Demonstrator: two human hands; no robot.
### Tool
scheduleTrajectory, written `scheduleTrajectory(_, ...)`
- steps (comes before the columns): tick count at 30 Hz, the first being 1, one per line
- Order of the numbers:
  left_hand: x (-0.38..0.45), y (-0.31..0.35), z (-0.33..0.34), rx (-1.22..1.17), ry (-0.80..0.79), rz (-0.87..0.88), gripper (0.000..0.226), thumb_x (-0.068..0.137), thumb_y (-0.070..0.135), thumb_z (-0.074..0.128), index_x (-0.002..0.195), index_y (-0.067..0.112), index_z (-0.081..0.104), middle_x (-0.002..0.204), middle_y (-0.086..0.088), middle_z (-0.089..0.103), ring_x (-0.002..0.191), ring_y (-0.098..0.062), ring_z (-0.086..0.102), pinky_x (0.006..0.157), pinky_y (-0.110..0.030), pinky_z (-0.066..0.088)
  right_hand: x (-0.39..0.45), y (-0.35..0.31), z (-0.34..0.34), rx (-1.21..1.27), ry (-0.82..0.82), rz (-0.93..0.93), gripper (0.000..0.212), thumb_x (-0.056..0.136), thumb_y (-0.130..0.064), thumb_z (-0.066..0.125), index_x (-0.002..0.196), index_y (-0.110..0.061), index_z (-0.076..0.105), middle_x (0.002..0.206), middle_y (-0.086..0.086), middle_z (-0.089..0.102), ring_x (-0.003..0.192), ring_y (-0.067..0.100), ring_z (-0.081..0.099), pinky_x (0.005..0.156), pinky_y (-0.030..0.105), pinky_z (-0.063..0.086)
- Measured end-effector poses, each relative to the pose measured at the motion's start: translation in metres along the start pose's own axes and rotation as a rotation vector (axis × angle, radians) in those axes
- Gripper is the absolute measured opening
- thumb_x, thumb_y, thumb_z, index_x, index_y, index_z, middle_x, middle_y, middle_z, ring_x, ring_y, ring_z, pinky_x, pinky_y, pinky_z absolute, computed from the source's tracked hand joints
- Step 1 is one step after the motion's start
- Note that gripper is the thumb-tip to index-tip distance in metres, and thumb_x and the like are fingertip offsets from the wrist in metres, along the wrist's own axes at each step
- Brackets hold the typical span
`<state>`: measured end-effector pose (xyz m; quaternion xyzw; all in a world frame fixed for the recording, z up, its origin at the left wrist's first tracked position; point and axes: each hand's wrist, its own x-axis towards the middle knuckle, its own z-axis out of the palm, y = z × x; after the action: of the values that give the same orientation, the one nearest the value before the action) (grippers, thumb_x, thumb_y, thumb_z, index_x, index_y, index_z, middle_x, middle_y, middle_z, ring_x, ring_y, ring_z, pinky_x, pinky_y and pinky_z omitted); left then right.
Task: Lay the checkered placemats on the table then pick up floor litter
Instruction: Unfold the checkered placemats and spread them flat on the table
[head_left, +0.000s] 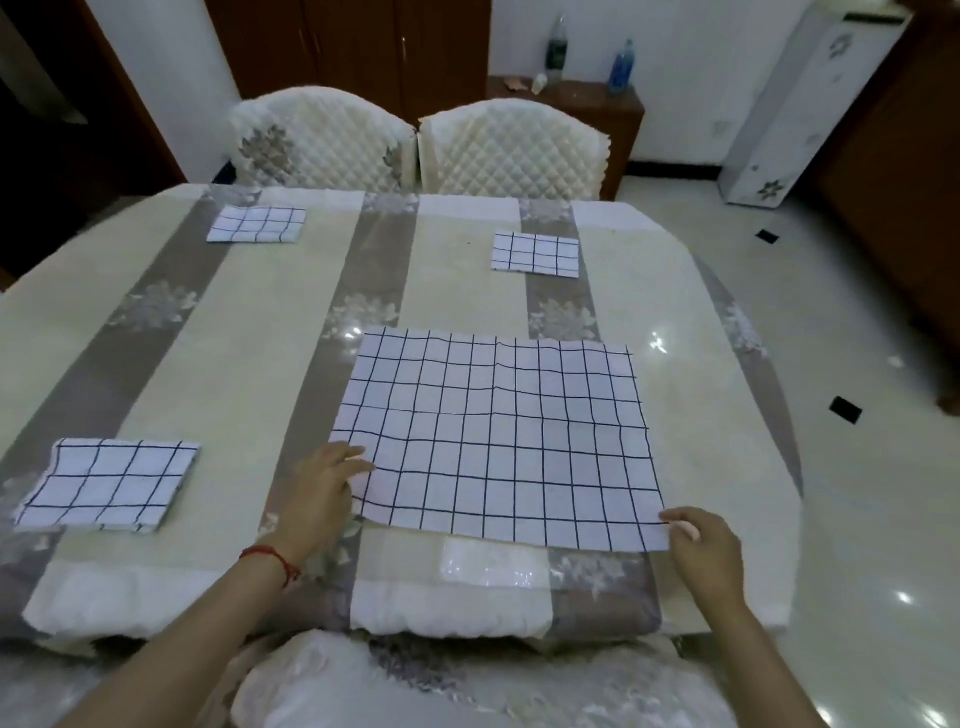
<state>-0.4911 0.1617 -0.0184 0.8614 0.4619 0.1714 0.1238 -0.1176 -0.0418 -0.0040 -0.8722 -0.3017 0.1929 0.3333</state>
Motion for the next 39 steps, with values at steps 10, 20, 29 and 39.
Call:
scheduleTrajectory(10, 0.043, 0.046, 0.072, 0.203, -0.293, -0.130, 0.063, 0.086, 0.056, 0.021, 0.130, 0.021, 0.048, 0.140, -0.008, 0.047, 0.127, -0.031, 0.046, 0.100, -0.057, 0.031, 0.036, -0.056, 0.092, -0.383, -0.221, -0.330, 0.065, 0.087, -0.052, 0.018, 0.145, -0.024, 0.022, 0.156, -0.003, 0.009, 0.146, 0.019, 0.004, 0.117, 0.037, 0.003)
scheduleTrajectory(20, 0.014, 0.067, 0.096, 0.233, -0.260, -0.243, 0.066, 0.091, 0.059, 0.003, 0.142, 0.023, 0.025, 0.150, -0.011, 0.030, 0.138, -0.029, 0.012, 0.110, -0.049, -0.004, 0.045, -0.023, 0.100, -0.586, -0.287, -0.377, 0.076, 0.073, -0.074, -0.017, 0.140, -0.039, -0.011, 0.153, -0.012, -0.014, 0.141, 0.008, -0.019, 0.107, 0.022, -0.028)
scheduleTrajectory(29, 0.001, 0.075, 0.101, 0.216, -0.237, -0.260, 0.067, 0.090, 0.062, 0.005, 0.143, 0.024, 0.023, 0.151, -0.010, 0.028, 0.139, -0.028, 0.012, 0.110, -0.048, 0.002, 0.038, -0.014, 0.091, -0.615, -0.276, -0.356, 0.077, 0.075, -0.073, -0.015, 0.143, -0.038, -0.007, 0.155, -0.009, -0.013, 0.141, 0.010, -0.018, 0.108, 0.024, -0.027)
scheduleTrajectory(39, -0.006, 0.072, 0.102, 0.242, -0.201, -0.240, 0.069, 0.088, 0.064, 0.006, 0.145, 0.027, 0.018, 0.154, -0.006, 0.017, 0.143, -0.020, -0.012, 0.113, -0.047, -0.002, 0.030, -0.006, 0.090, -0.637, -0.267, -0.340, 0.071, 0.080, -0.069, -0.011, 0.144, -0.038, -0.006, 0.155, -0.008, -0.013, 0.142, 0.012, -0.017, 0.110, 0.026, -0.025)
